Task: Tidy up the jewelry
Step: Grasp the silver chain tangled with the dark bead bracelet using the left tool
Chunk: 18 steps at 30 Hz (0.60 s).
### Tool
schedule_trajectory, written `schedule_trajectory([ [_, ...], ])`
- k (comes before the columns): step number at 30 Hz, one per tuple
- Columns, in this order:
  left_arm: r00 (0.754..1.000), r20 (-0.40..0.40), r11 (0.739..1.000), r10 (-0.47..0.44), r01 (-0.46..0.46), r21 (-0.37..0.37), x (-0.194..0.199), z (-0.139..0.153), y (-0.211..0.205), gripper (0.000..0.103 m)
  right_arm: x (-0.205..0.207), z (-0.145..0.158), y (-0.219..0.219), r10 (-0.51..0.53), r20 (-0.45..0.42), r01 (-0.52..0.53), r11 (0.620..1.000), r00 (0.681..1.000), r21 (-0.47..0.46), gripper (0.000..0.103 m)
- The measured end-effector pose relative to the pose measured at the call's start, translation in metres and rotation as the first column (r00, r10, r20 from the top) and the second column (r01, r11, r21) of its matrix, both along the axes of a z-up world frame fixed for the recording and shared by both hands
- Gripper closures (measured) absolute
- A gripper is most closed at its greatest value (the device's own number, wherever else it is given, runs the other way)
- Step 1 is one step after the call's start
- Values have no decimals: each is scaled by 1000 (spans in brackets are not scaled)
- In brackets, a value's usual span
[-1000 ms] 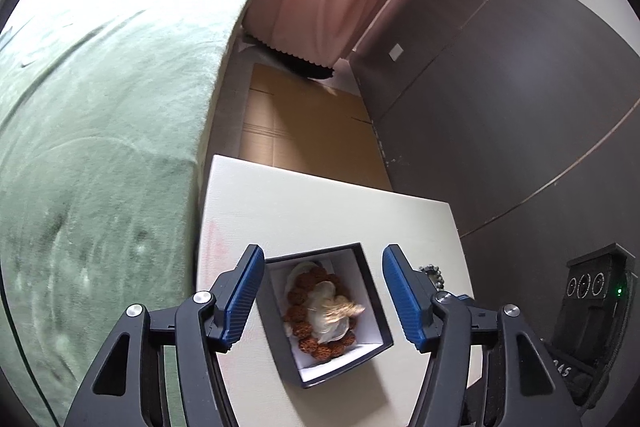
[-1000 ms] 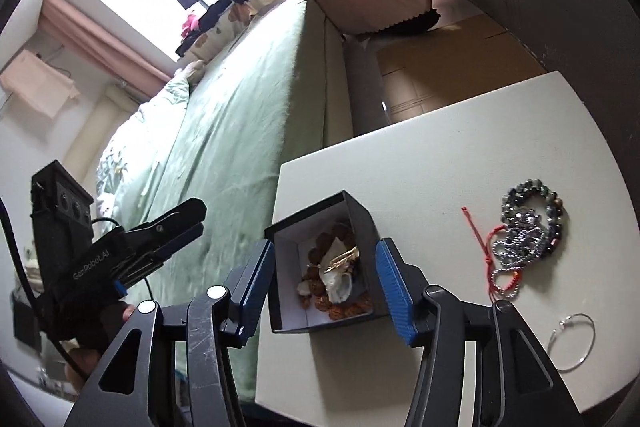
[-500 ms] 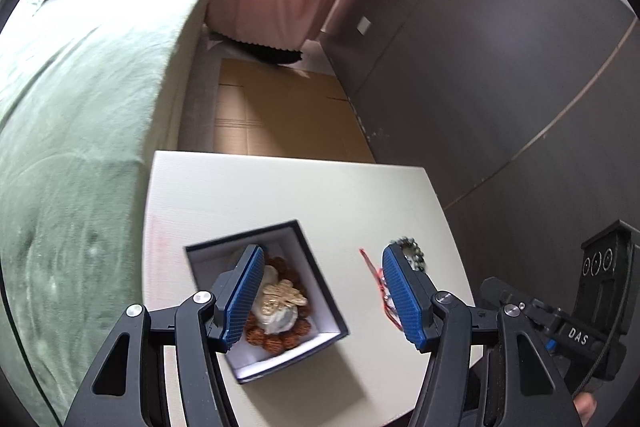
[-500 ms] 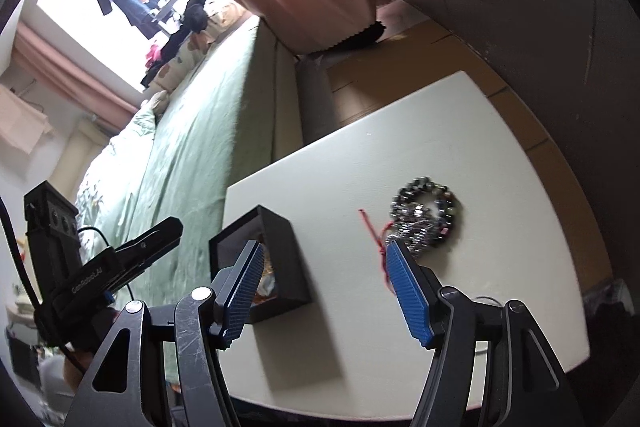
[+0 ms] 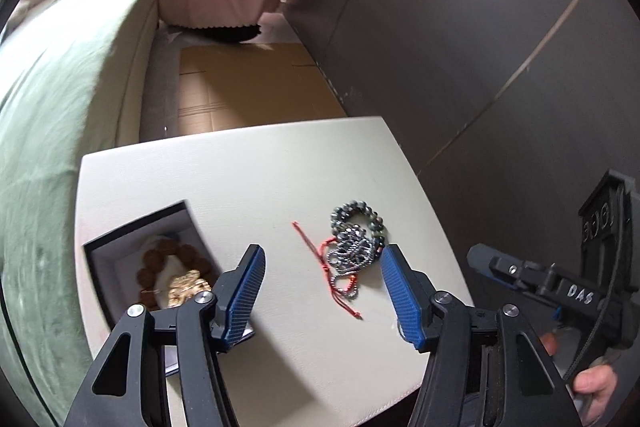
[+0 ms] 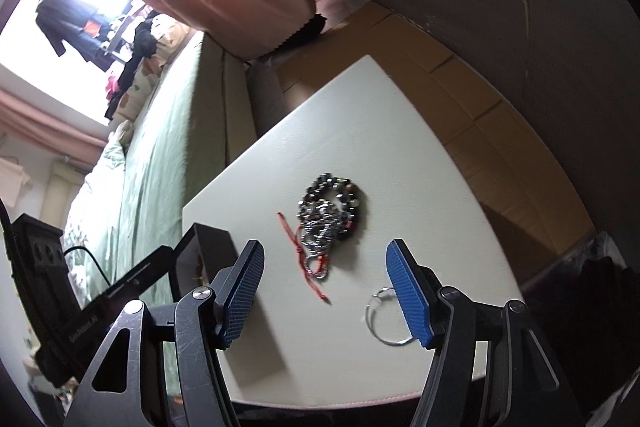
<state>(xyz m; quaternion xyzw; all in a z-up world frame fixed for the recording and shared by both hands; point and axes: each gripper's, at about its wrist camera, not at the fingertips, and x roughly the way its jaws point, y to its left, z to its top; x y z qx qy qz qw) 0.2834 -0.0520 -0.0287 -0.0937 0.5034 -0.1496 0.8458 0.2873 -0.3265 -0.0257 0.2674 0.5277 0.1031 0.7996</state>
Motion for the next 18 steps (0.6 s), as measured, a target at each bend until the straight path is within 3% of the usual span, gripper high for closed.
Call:
schedule_trajectory([
  [6,998,-45,998,-32,34,54,18,-11,-33,63,4,-12,-25,-44,-43,47,997,998,63,39],
  [13,995,-69,988,-70,78,132,37,-24,-68,70,9,-28,-46,-64,-75,72,991,995,117,39],
  [18,991,-102,965,-92,114,237,48,-43,-91,70,13,-37,-60,-80,-90,93,984,993,153,39],
])
